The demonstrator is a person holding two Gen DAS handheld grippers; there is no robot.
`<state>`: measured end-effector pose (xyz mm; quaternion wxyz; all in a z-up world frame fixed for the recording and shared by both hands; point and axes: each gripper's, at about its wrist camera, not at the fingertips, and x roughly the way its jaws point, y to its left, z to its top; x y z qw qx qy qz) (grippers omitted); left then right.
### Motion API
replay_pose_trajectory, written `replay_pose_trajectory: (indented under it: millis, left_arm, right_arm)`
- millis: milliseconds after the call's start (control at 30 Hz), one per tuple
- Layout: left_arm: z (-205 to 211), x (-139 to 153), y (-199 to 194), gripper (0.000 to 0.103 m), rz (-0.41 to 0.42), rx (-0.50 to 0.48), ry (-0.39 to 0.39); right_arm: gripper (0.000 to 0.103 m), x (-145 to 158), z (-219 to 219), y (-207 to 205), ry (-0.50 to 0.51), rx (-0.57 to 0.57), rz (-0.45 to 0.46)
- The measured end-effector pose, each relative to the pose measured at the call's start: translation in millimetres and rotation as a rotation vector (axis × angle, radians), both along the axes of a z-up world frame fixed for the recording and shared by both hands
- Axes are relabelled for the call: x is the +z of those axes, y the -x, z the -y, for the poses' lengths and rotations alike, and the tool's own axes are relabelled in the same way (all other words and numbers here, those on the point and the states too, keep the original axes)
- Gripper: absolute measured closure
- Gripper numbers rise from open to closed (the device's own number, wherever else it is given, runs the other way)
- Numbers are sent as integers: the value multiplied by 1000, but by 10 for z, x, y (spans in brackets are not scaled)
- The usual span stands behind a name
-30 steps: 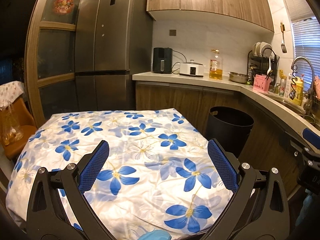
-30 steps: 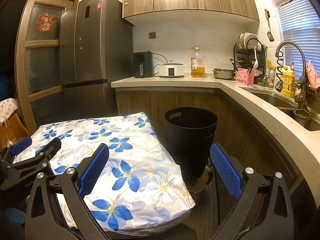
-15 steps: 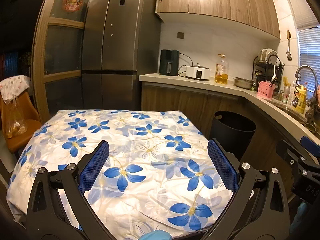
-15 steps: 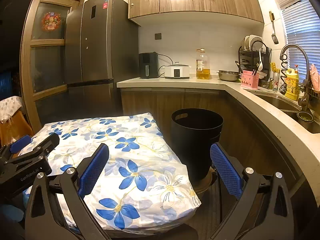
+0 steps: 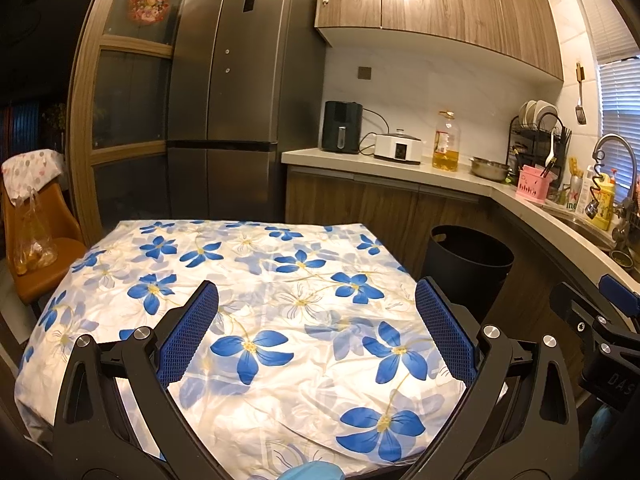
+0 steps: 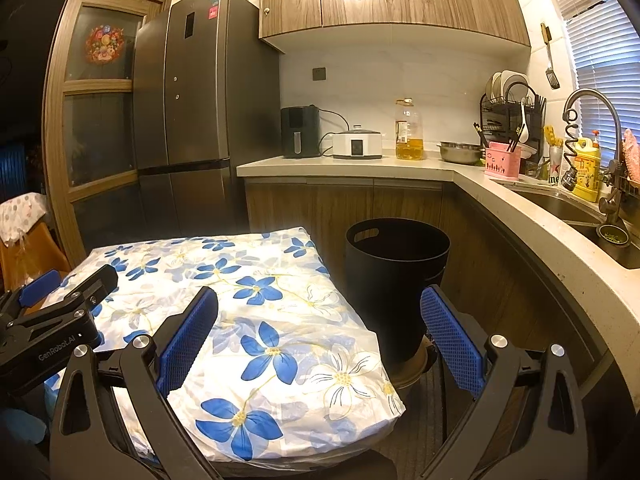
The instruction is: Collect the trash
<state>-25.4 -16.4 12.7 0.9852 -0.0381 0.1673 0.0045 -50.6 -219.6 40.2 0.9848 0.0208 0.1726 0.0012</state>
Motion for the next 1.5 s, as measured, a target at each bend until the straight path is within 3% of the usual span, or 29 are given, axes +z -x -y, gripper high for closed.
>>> replay_pose_trajectory:
  millis: [1500]
  left_arm:
    - [53,24,-32,6,6,-5,2]
  right_arm:
    - [6,27,66,-19,-6,-1,5]
